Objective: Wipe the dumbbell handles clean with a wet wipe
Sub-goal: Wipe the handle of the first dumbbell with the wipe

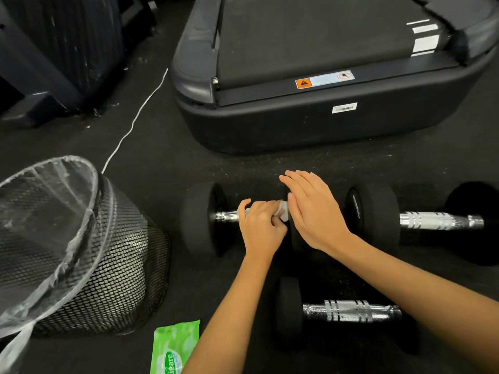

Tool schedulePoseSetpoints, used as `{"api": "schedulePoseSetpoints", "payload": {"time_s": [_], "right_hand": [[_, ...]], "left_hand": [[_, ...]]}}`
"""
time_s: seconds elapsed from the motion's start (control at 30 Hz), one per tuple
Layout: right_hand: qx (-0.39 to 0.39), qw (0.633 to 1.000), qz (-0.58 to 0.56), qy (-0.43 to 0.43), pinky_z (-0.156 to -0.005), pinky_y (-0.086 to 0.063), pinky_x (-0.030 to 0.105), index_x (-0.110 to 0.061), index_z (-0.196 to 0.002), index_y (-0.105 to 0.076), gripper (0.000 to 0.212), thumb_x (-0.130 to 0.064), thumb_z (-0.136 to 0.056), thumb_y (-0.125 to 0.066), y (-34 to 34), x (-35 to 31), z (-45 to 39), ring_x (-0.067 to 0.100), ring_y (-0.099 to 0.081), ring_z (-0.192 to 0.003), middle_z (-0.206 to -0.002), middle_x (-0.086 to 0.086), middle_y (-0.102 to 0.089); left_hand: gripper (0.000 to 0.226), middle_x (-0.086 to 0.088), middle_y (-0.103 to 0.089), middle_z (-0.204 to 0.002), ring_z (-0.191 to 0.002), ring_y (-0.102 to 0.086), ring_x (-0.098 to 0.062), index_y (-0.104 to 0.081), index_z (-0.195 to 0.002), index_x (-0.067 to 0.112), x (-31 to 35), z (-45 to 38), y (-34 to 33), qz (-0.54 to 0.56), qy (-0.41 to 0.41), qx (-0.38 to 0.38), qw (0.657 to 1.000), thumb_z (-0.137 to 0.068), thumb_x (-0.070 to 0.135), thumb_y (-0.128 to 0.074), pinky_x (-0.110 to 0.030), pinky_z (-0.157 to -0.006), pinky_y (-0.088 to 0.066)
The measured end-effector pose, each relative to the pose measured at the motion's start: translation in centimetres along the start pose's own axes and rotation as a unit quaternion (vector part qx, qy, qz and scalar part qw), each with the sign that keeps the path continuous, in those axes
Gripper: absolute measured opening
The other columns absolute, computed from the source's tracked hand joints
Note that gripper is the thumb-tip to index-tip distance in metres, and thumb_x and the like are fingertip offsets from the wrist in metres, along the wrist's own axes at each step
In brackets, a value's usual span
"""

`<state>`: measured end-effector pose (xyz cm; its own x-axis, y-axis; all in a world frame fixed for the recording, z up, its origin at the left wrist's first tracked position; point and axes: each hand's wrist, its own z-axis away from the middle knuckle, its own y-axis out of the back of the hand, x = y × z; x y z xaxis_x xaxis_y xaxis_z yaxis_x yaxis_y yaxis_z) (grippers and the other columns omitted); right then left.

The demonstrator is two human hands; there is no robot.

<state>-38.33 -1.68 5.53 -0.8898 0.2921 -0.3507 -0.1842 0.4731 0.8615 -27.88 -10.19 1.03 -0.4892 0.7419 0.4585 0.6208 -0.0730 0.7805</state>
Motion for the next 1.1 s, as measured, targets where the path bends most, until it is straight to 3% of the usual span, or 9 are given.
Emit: {"api": "schedulePoseSetpoints", "payload": {"time_s": [0.13,0.27,0.4,0.5,0.63,0.7,0.8,0.97,1.1], "right_hand": [[-0.008,1.0,-0.006,-0.003,-0.116,-0.027,0.036,-0.01,-0.136,-0.055,0.05,-0.029,-0.099,-0.026,0.1,0.1,-0.2,0.021,-0.047,-0.134,-0.139,0.007,-0.056],[-0.012,1.0,-0.012,-0.013,-0.117,-0.026,0.035,-0.013,-0.139,-0.052,0.051,-0.031,-0.099,-0.025,0.0,0.2,-0.3,0.018,-0.043,-0.136,-0.142,0.004,-0.053],[-0.012,1.0,-0.013,-0.015,-0.117,-0.026,0.035,-0.013,-0.139,-0.052,0.052,-0.032,-0.099,-0.025,0.0,0.0,-0.2,0.018,-0.043,-0.136,-0.142,0.004,-0.053],[-0.016,1.0,-0.012,-0.014,-0.117,-0.025,0.035,-0.013,-0.139,-0.051,0.052,-0.032,-0.099,-0.025,0.0,0.1,-0.1,0.018,-0.042,-0.137,-0.143,0.003,-0.053],[-0.018,1.0,-0.006,-0.018,-0.117,-0.022,0.033,-0.013,-0.14,-0.05,0.052,-0.033,-0.099,-0.024,0.2,0.0,0.1,0.018,-0.042,-0.137,-0.143,0.004,-0.052],[-0.019,1.0,-0.004,-0.018,-0.117,-0.023,0.034,-0.013,-0.14,-0.051,0.053,-0.033,-0.099,-0.023,0.2,-0.1,0.1,0.018,-0.042,-0.137,-0.143,0.004,-0.052],[-0.021,1.0,-0.011,-0.017,-0.117,-0.022,0.033,-0.013,-0.14,-0.051,0.054,-0.033,-0.099,-0.023,0.2,0.0,-0.1,0.019,-0.042,-0.137,-0.143,0.004,-0.052],[-0.015,0.999,-0.022,-0.026,-0.116,-0.023,0.034,-0.013,-0.14,-0.051,0.054,-0.034,-0.098,-0.023,0.2,-0.1,0.0,0.019,-0.042,-0.137,-0.143,0.004,-0.052],[-0.014,0.999,-0.02,-0.022,-0.116,-0.024,0.035,-0.013,-0.139,-0.051,0.054,-0.034,-0.098,-0.022,0.2,-0.1,-0.1,0.019,-0.042,-0.137,-0.143,0.004,-0.052]], "left_hand": [[0.019,0.006,-0.067,-0.068,-0.071,-0.062,-0.015,-0.07,-0.077,0.017,1.0,-1.6,0.5,-0.022,0.06,-0.016,0.998,-0.073,0.004,-0.056,-0.036,-0.097,-0.036],[0.018,0.001,-0.066,-0.073,-0.073,-0.062,-0.018,-0.068,-0.084,0.014,-0.9,-2.4,3.2,-0.137,0.029,0.004,0.99,-0.072,0.002,-0.065,-0.035,-0.088,-0.042],[0.051,-0.009,-0.07,-0.095,-0.092,-0.066,-0.025,-0.066,-0.11,0.002,-3.6,-0.8,3.6,-0.243,0.013,-0.033,0.969,-0.061,-0.001,-0.079,-0.04,-0.089,-0.049],[0.066,-0.019,-0.061,-0.128,-0.123,-0.056,-0.03,-0.052,-0.132,-0.004,-3.7,1.9,2.7,-0.191,0.023,-0.062,0.979,-0.069,-0.011,-0.065,-0.042,-0.101,-0.047],[0.079,-0.01,-0.032,-0.156,-0.147,-0.022,-0.021,-0.031,-0.15,0.005,-3.7,4.7,2.4,-0.06,0.056,-0.047,0.995,-0.078,-0.026,-0.046,-0.026,-0.119,-0.018],[0.078,-0.009,-0.027,-0.158,-0.148,-0.013,-0.016,-0.028,-0.151,0.007,-3.9,3.9,2.5,-0.046,0.068,-0.052,0.995,-0.081,-0.024,-0.044,-0.023,-0.119,-0.014],[0.074,-0.013,-0.026,-0.157,-0.147,-0.003,-0.012,-0.027,-0.15,0.007,-4.0,2.9,2.6,-0.027,0.087,-0.057,0.994,-0.083,-0.021,-0.039,-0.041,-0.12,-0.022],[0.069,-0.009,-0.02,-0.161,-0.149,-0.006,-0.015,-0.02,-0.153,0.011,-3.7,5.4,2.0,0.001,0.083,-0.047,0.995,-0.093,-0.015,-0.041,-0.038,-0.118,-0.027],[0.072,-0.016,-0.02,-0.159,-0.149,-0.011,-0.024,-0.023,-0.152,0.004,-3.5,3.3,2.3,-0.024,0.097,-0.051,0.994,-0.085,-0.02,-0.039,-0.043,-0.116,-0.031]]}}
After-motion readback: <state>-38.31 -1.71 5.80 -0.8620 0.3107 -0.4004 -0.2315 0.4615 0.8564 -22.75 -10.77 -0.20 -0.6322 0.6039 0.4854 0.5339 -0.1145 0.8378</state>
